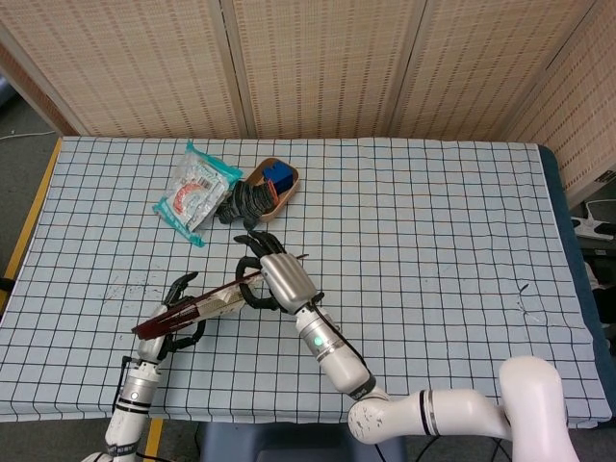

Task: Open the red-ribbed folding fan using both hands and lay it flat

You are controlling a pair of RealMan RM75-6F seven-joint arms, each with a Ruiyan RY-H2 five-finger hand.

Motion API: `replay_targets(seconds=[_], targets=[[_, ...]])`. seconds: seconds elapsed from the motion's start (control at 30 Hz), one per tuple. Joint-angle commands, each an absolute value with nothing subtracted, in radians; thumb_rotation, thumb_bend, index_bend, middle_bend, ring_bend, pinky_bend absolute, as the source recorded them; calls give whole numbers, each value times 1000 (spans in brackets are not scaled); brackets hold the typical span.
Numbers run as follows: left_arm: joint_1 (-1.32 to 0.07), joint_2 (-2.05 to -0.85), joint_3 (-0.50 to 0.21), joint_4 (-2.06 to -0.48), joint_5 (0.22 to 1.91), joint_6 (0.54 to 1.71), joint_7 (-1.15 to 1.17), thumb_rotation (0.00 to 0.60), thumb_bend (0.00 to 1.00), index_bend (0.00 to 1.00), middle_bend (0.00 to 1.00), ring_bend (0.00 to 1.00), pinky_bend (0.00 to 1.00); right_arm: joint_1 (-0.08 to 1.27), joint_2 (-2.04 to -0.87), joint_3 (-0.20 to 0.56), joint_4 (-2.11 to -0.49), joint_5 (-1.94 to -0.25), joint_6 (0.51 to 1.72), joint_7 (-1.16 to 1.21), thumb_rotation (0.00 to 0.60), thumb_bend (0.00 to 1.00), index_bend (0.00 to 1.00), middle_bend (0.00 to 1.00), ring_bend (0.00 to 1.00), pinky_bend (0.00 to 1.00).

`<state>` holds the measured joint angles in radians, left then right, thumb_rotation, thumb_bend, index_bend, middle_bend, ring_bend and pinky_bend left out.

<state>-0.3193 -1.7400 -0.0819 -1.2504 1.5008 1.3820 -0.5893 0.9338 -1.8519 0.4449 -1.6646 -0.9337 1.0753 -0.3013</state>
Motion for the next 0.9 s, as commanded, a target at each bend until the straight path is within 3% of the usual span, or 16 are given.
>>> replay_targets(seconds=[0.03, 0.53, 0.9], targets=[[-320, -1737, -87, -1246, 1501, 1385, -594, 600, 456, 503, 84, 0, 117, 917, -1821, 429, -1686, -953, 1088, -304, 600, 617, 719, 103, 0, 0], [-331, -1719, -138, -1171, 1475, 1395, -586, 600, 457, 482, 85, 0, 117, 825, -1648, 350, -1811, -1122, 1156, -287, 600, 617, 708, 103, 0, 0], [-345, -1780, -155, -983, 1497, 1460, -530, 600, 456, 446, 92, 0, 116, 747, -1550, 261, -1835, -1271, 1231, -304, 600, 617, 701, 103, 0, 0]])
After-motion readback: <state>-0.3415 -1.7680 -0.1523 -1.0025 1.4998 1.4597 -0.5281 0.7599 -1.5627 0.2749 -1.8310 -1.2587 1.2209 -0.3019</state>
